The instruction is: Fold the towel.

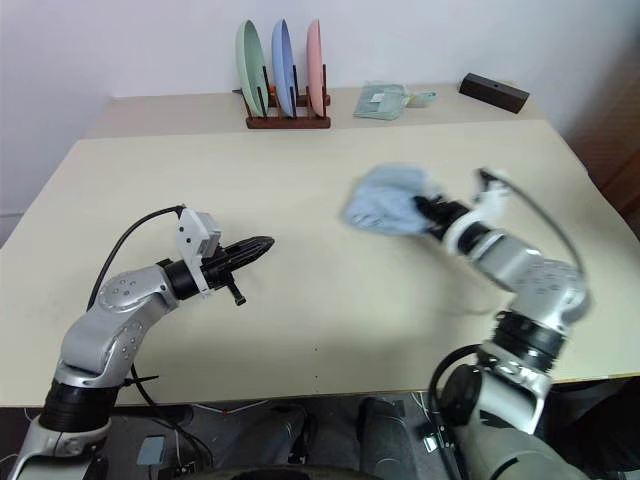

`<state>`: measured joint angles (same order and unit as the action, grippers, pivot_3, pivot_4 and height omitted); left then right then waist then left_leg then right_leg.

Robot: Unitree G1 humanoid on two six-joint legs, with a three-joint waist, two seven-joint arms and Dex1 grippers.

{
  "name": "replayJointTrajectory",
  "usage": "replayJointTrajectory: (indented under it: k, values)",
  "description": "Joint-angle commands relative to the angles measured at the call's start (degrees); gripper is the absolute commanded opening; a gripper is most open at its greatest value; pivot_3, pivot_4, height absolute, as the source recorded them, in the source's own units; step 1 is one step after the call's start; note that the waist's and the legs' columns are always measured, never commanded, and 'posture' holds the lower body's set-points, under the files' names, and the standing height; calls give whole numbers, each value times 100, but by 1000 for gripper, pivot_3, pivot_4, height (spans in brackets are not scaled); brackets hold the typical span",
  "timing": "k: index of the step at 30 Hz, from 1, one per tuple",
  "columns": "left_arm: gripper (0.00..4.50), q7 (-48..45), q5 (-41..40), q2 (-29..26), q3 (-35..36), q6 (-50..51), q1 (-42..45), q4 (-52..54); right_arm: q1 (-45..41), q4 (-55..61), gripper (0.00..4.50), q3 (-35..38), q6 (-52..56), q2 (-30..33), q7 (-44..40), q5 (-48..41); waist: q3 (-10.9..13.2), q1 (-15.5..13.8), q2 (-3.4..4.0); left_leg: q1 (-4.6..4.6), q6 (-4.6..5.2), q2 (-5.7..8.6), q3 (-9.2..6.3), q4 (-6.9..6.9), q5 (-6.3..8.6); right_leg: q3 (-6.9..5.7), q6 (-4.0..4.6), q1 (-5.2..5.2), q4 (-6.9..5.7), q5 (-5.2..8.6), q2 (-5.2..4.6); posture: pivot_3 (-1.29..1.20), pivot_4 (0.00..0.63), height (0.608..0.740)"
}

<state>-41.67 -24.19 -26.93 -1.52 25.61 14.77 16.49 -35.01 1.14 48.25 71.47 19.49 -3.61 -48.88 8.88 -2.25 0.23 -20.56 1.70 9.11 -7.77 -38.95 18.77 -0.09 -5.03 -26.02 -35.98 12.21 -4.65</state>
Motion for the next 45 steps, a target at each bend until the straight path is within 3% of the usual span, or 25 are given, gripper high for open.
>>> replayJointTrajectory:
  k: [1, 5, 12, 15, 21, 26, 33, 35, 39, 45]
  values:
    - [0, -199, 84, 121, -172, -280, 404, -315, 176, 149, 28, 913, -231, 340, 647, -162, 0, 8, 1, 0, 0, -2, 0, 0, 0, 0, 0, -1, -1, 0, 1, 0, 150, 740]
    - [0, -351, 166, 408, -413, -459, 830, -773, 444, 84, 28, 1908, -268, 165, 1835, -234, -3, 10, 4, 0, 0, -4, 2, 0, 0, 1, 0, 2, -2, 0, 0, 0, 150, 740]
    - [0, -423, 270, 651, -619, -563, 976, -964, 630, 376, 28, 2020, -202, -83, 2661, -495, -5, 119, 14, 3, 1, -7, 13, 3, -1, 13, 0, -2, -6, 0, 2, 0, 150, 740]
    - [0, -463, 281, 655, -625, -584, 951, -973, 703, 444, 1103, 1956, -308, 14, 2647, -661, -5, 122, 14, 2, 2, -7, 11, 2, -1, 12, 0, -1, -5, 0, 2, 0, 150, 740]
    - [0, -476, 294, 622, -577, -624, 917, -1054, 1131, 693, 4069, 1089, -1003, 719, 2189, -45, -4, 138, 15, 2, 2, -6, 12, 2, -1, 12, -1, -2, -4, 0, 2, 0, 150, 740]
    - [0, -351, 394, 572, -441, -757, 886, -1179, 1643, 728, 4069, 188, -1874, 1546, 1329, 743, -4, 142, 15, 2, 2, -6, 12, 3, -1, 12, -2, -1, -4, 1, 3, 0, 150, 740]
    - [0, 318, 849, 144, 238, -1145, 770, -1812, 2530, 1518, 4069, -2371, -4112, 2924, -1534, 2239, -3, 166, 14, 7, 1, -9, 14, 8, 0, 12, -4, -4, -3, 2, 9, 0, 150, 740]
    - [0, 340, 842, -40, 449, -1173, 597, -1730, 2492, 1692, 4069, -2994, -4401, 2856, -2338, 2093, 0, 168, 6, 10, 0, -12, 14, 9, 0, 11, -5, -2, -1, 3, 11, 0, 150, 740]
    - [0, 363, 794, -294, 709, -1155, 219, -1426, 2018, 1144, 4069, -3756, -4815, 2532, -3083, 2228, 6, 103, 1, 2, 0, -8, 10, 0, 0, 8, -6, 1, 5, 2, 6, 0, 150, 740]
    - [0, 594, 697, -292, 822, -923, -305, -716, 1547, 265, 4069, -4336, -5213, 2233, -3752, 2555, 8, -31, -2, 4, 3, -4, 3, -5, 2, 3, -6, 15, 17, 1, 3, 0, 150, 740]
